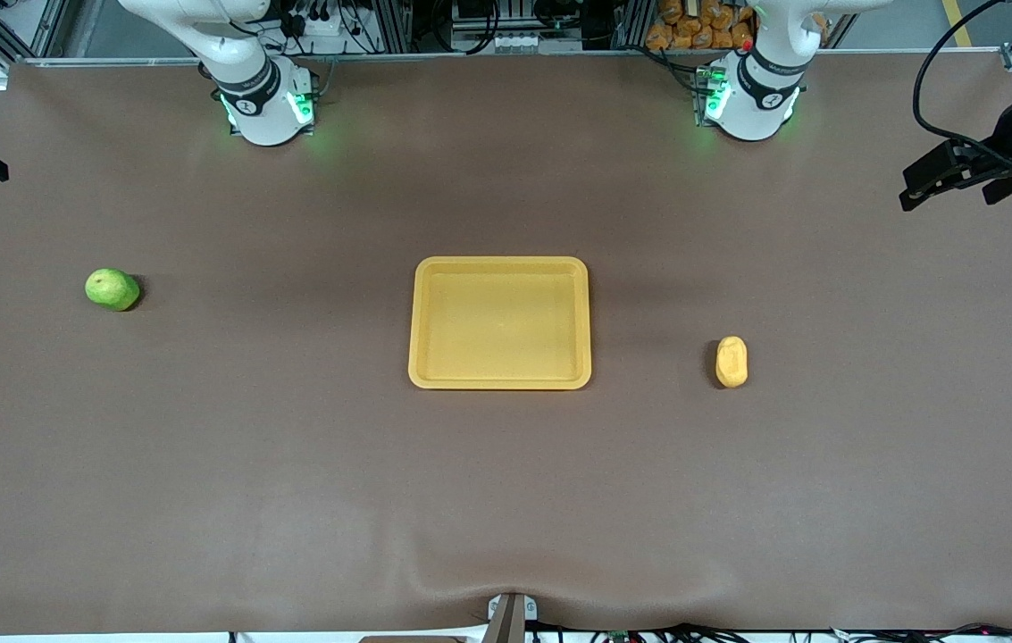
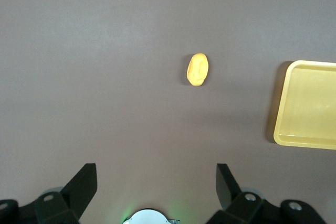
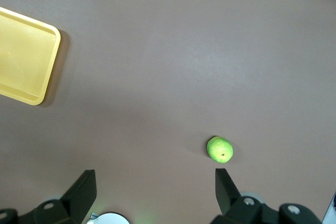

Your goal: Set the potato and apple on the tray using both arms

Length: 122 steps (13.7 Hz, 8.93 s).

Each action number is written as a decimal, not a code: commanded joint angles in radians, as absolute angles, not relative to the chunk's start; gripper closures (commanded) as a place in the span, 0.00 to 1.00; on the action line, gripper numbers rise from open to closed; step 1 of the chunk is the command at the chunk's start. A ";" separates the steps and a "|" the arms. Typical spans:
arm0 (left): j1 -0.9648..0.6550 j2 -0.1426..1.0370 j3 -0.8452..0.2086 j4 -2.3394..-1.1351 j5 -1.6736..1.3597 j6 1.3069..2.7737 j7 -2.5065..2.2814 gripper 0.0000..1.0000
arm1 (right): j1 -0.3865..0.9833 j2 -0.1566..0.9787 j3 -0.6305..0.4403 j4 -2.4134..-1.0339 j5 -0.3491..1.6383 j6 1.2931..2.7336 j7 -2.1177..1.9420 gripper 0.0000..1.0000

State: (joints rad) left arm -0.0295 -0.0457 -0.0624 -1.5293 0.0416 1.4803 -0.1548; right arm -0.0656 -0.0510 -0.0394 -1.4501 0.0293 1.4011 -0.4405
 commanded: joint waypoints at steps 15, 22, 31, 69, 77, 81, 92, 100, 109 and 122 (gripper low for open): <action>-0.038 0.003 -0.066 -1.509 0.006 1.440 -0.155 0.00 | -0.061 -0.023 -0.100 -1.422 0.034 1.373 -0.440 0.00; -0.040 0.066 -0.071 -1.681 0.008 1.661 -0.160 0.00 | -0.074 0.119 -0.109 -1.427 0.015 1.376 -0.448 0.00; -0.045 0.172 -0.123 -1.907 0.008 1.992 -0.172 0.00 | -0.153 0.256 -0.152 -1.460 -0.044 1.384 -0.443 0.00; -0.046 0.460 -0.156 -2.074 0.046 2.510 -0.193 0.40 | -0.192 0.405 -0.318 -2.091 0.057 2.172 -0.390 0.00; -0.057 0.431 -0.156 -2.074 0.048 2.488 -0.189 0.70 | -0.201 0.440 -0.318 -2.115 0.072 2.223 -0.390 0.00; -0.066 0.416 -0.158 -2.072 0.048 2.473 -0.187 0.80 | -0.201 0.440 -0.316 -2.115 0.072 2.220 -0.396 0.48; -0.095 0.356 -0.181 -2.023 0.048 2.332 -0.199 1.00 | -0.157 0.408 -0.314 -1.910 0.072 1.887 -0.402 1.00; -0.149 0.359 -0.267 -1.931 0.048 2.290 -0.310 1.00 | -0.107 0.388 -0.232 -1.795 0.074 1.652 -0.201 1.00; -0.330 0.469 -0.273 -1.816 0.043 2.292 -0.535 1.00 | -0.110 0.336 -0.031 -1.710 0.074 1.499 0.139 1.00; -0.454 0.623 -0.265 -1.715 0.070 2.304 -0.653 0.74 | -0.109 0.327 0.150 -1.709 0.178 1.505 0.474 1.00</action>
